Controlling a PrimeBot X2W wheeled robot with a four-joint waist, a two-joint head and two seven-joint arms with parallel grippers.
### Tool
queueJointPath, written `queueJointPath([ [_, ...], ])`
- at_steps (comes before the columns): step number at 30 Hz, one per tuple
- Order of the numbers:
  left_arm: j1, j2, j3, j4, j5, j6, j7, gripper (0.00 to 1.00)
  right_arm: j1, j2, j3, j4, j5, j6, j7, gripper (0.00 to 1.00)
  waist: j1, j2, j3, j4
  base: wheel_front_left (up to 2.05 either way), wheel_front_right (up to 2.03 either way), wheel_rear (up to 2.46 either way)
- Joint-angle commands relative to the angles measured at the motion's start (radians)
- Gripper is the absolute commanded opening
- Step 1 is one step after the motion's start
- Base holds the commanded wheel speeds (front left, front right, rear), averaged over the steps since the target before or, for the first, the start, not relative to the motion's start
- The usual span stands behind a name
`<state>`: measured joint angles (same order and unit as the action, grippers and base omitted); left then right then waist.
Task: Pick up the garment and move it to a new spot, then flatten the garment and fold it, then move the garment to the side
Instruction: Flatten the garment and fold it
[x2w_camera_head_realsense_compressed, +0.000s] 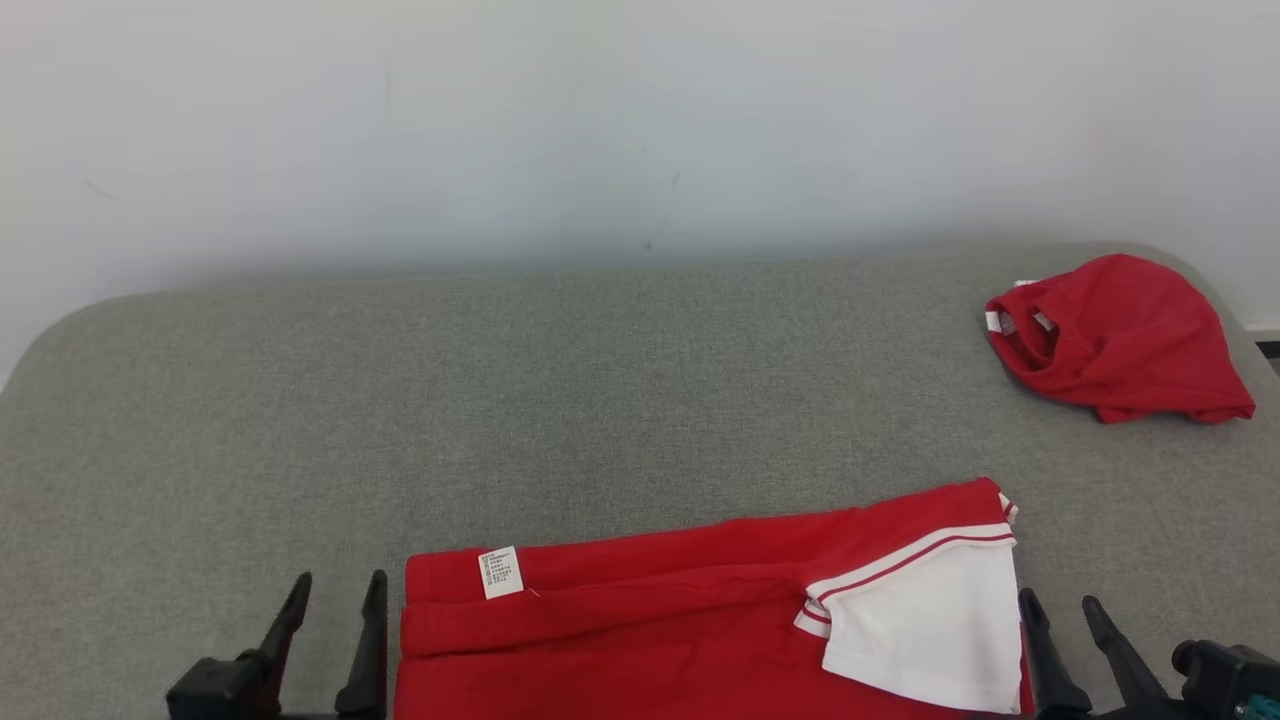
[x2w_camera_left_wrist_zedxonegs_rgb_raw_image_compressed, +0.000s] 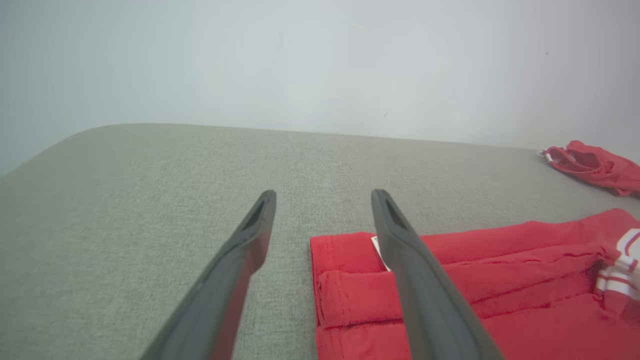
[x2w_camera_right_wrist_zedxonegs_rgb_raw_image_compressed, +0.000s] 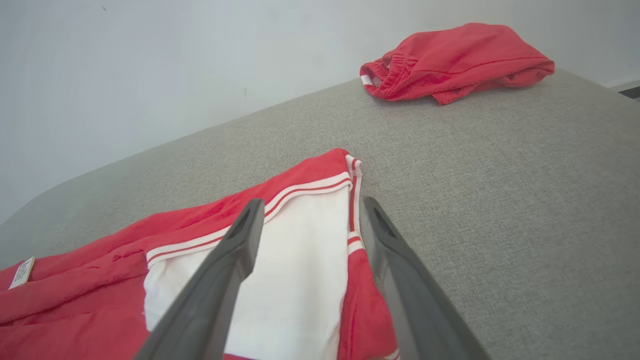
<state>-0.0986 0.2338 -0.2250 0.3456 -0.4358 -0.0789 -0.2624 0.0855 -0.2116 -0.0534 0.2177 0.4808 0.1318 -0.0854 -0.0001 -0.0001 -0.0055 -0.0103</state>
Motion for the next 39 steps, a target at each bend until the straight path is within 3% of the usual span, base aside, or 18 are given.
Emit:
queueJointPath([
  [1,0.024,-0.01,0.04,-0.026,0.03,0.009,-0.003,1.0,-0.007,-0.01,-0.007,-0.003,-0.021,-0.002,0.013,1.0,0.0001,0.0001,-0.018,0.008,0.0,0.0,0.0],
  [6,0.063,-0.026,0.125,-0.091,0.11,0.025,-0.003,1.0,-0.067,-0.034,-0.014,0.053,-0.084,-0.002,0.072,1.0,0.0001,0.0001,-0.035,0.018,0.0,0.0,0.0],
  [15,0.135,-0.02,0.198,-0.176,0.221,0.06,-0.003,1.0,-0.22,-0.073,0.023,0.324,-0.15,-0.002,0.101,1.0,0.0001,0.0001,-0.053,0.064,0.0,0.0,0.0],
  [27,0.174,-0.042,0.26,-0.202,0.216,0.035,-0.003,1.0,-0.355,-0.066,0.054,0.679,-0.17,-0.002,0.089,1.0,0.0001,0.0001,-0.054,0.085,0.0,0.0,0.0],
  [33,0.176,-0.053,0.271,-0.203,0.24,0.028,-0.003,1.0,-0.411,-0.049,0.101,0.797,-0.136,-0.002,0.09,1.0,0.0001,0.0001,-0.049,0.089,0.0,0.0,0.0],
  [34,0.175,-0.054,0.274,-0.201,0.242,0.027,-0.003,1.0,-0.419,-0.04,0.107,0.808,-0.122,-0.002,0.09,0.81,0.0001,0.0001,-0.049,0.089,0.0,0.0,0.0],
  [35,0.173,-0.054,0.276,-0.201,0.245,0.026,-0.003,1.0,-0.426,-0.034,0.114,0.818,-0.112,-0.002,0.087,0.21,0.0001,0.0001,-0.049,0.089,0.0,0.0,0.0],
  [36,0.172,-0.055,0.278,-0.2,0.245,0.024,-0.003,1.0,-0.43,-0.028,0.126,0.827,-0.1,-0.002,0.086,0.0,0.0001,0.0001,-0.05,0.089,0.0,0.0,0.0],
  [39,0.173,-0.056,0.286,-0.188,0.252,0.018,-0.003,1.0,-0.439,-0.031,0.151,0.845,-0.073,-0.001,0.068,0.0,0.0001,0.0001,-0.055,0.087,0.0,0.0,0.0],
])
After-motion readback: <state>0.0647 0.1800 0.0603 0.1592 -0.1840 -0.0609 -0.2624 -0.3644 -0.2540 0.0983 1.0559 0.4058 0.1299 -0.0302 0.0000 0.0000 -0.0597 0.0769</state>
